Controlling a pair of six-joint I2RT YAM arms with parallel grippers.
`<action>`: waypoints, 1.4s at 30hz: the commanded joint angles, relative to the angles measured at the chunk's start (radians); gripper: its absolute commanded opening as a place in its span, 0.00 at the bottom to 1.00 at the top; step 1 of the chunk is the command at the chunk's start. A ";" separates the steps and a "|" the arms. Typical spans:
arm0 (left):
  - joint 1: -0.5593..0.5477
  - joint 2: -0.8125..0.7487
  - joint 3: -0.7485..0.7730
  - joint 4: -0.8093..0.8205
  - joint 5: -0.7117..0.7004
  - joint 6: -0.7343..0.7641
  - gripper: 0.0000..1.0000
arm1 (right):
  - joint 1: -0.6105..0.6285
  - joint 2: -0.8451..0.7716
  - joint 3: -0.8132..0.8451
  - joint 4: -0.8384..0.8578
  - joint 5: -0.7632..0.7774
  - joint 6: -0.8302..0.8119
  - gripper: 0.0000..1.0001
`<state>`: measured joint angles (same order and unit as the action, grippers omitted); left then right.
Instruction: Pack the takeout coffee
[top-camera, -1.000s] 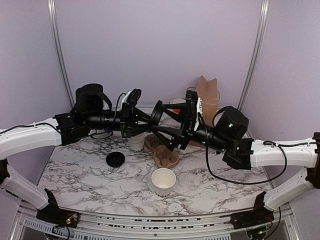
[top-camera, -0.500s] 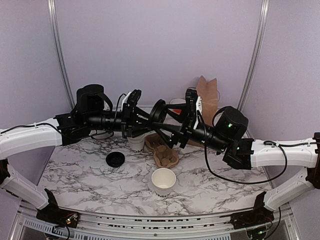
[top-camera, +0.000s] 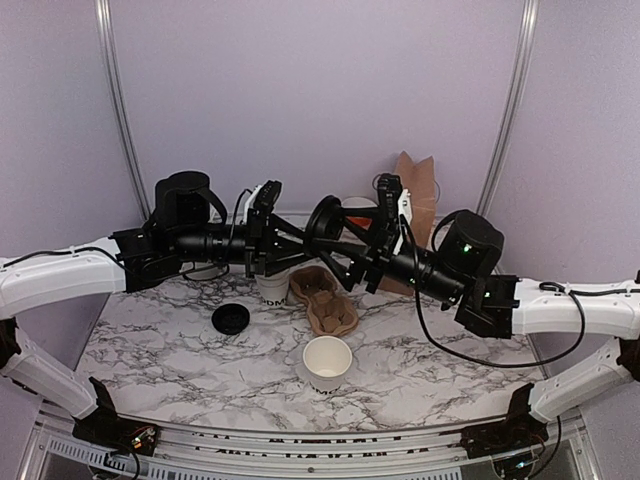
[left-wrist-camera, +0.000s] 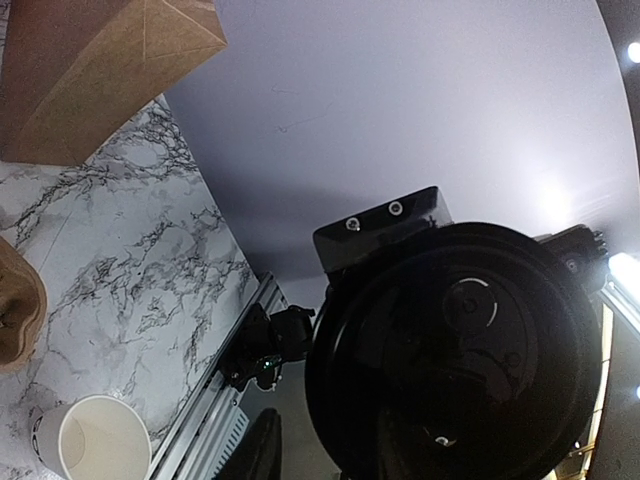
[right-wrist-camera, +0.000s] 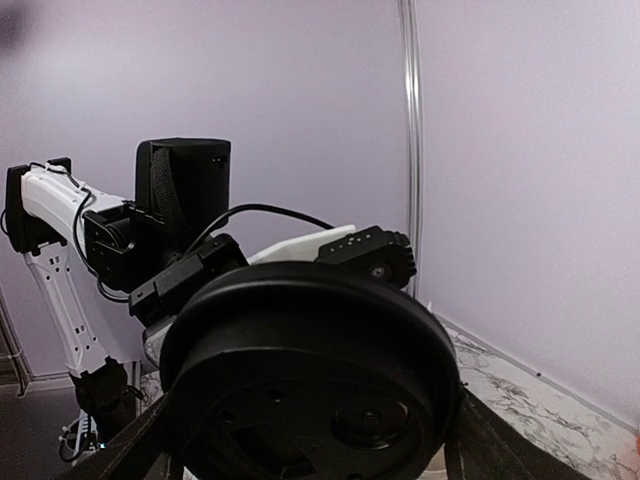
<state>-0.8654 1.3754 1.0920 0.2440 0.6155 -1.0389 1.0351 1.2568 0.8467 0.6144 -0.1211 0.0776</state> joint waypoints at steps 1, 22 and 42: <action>0.019 -0.033 -0.039 0.007 -0.049 0.045 0.35 | 0.006 -0.058 0.022 -0.108 0.056 0.021 0.84; 0.052 -0.134 -0.051 -0.433 -0.426 0.363 0.35 | 0.005 -0.165 0.131 -0.880 0.088 0.076 0.82; 0.018 -0.129 -0.133 -0.429 -0.443 0.373 0.34 | 0.031 0.137 0.386 -1.297 -0.021 0.061 0.82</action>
<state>-0.8379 1.2591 0.9848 -0.1696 0.1818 -0.6754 1.0393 1.3468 1.1690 -0.6018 -0.1242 0.1413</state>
